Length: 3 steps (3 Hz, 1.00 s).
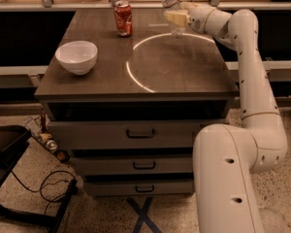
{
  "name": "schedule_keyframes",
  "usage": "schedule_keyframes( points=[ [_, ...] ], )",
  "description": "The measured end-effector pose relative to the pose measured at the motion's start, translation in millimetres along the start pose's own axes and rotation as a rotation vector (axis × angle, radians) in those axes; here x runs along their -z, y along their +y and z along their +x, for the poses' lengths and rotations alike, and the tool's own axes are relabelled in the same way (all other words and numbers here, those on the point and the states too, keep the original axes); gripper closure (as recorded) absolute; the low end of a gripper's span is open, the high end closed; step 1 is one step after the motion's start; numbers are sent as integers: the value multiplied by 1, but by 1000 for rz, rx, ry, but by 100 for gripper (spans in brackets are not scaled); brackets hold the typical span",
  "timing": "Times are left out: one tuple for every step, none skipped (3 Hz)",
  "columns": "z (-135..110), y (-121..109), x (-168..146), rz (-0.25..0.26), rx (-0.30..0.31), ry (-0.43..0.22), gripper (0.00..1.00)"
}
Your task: Move water bottle near white bowl
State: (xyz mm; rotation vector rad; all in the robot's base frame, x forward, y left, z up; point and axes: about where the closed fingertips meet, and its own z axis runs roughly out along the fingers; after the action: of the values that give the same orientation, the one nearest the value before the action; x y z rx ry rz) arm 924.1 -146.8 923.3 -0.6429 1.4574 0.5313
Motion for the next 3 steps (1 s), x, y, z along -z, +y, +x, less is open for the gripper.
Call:
schedule_keyframes(
  points=[
    [10,-1,3,-7,-27,21,62],
    [14,-5,9,2,-29,47,85],
    [17,-9,13,13,-22,78,100]
  ],
)
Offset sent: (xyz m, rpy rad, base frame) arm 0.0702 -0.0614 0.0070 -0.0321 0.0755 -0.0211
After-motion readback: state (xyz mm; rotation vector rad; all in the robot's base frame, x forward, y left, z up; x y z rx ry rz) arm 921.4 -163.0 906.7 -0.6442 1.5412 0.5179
